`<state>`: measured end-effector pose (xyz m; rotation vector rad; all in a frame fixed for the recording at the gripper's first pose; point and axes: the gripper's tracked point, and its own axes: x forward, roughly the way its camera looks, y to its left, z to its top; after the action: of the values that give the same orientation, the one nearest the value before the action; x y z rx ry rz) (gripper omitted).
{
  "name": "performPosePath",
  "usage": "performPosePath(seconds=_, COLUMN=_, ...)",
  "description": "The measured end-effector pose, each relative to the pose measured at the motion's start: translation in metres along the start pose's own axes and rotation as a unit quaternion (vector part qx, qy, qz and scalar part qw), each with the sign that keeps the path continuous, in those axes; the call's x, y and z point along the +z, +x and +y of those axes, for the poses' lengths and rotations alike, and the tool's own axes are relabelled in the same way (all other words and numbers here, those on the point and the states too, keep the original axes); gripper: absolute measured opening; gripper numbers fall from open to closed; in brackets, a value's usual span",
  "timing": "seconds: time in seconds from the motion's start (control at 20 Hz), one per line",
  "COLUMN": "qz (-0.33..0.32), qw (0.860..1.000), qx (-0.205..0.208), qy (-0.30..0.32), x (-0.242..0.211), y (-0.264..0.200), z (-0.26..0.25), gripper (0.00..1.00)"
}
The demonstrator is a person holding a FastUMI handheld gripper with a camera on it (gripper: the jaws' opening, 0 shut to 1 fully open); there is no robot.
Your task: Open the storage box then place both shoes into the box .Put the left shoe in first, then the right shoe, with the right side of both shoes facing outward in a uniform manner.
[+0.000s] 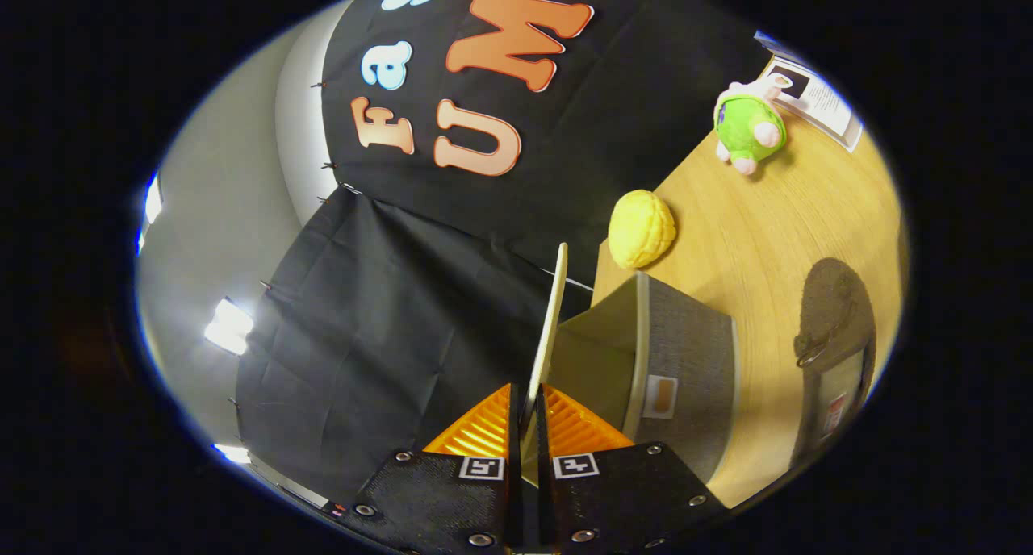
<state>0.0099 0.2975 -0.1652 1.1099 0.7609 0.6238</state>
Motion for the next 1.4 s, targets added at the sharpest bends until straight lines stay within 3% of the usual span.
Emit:
performPosePath(seconds=0.3, qz=-0.021, qw=0.999, qx=0.045, qy=-0.006, x=-0.014, y=0.038, z=0.07, gripper=0.08)
performPosePath(seconds=0.7, qz=-0.014, qw=0.999, qx=0.044, qy=-0.001, x=-0.068, y=0.107, z=0.112, gripper=0.08)
performPosePath(seconds=0.85, qz=0.0, qw=0.999, qx=0.03, qy=-0.014, x=-0.088, y=0.129, z=0.112, gripper=0.24)
performPosePath(seconds=0.9, qz=0.008, qw=0.999, qx=0.031, qy=-0.015, x=-0.096, y=0.135, z=0.111, gripper=0.35)
performPosePath(seconds=0.95, qz=0.021, qw=0.999, qx=0.031, qy=-0.017, x=-0.109, y=0.137, z=0.108, gripper=0.39)
performPosePath(seconds=1.05, qz=0.044, qw=0.998, qx=0.033, qy=-0.022, x=-0.125, y=0.143, z=0.106, gripper=0.56)
performPosePath(seconds=1.2, qz=0.041, qw=0.998, qx=0.034, qy=-0.042, x=-0.118, y=0.142, z=0.113, gripper=0.78)
performPosePath(seconds=1.4, qz=-0.005, qw=0.993, qx=0.004, qy=-0.118, x=-0.084, y=0.116, z=0.1, gripper=0.89)
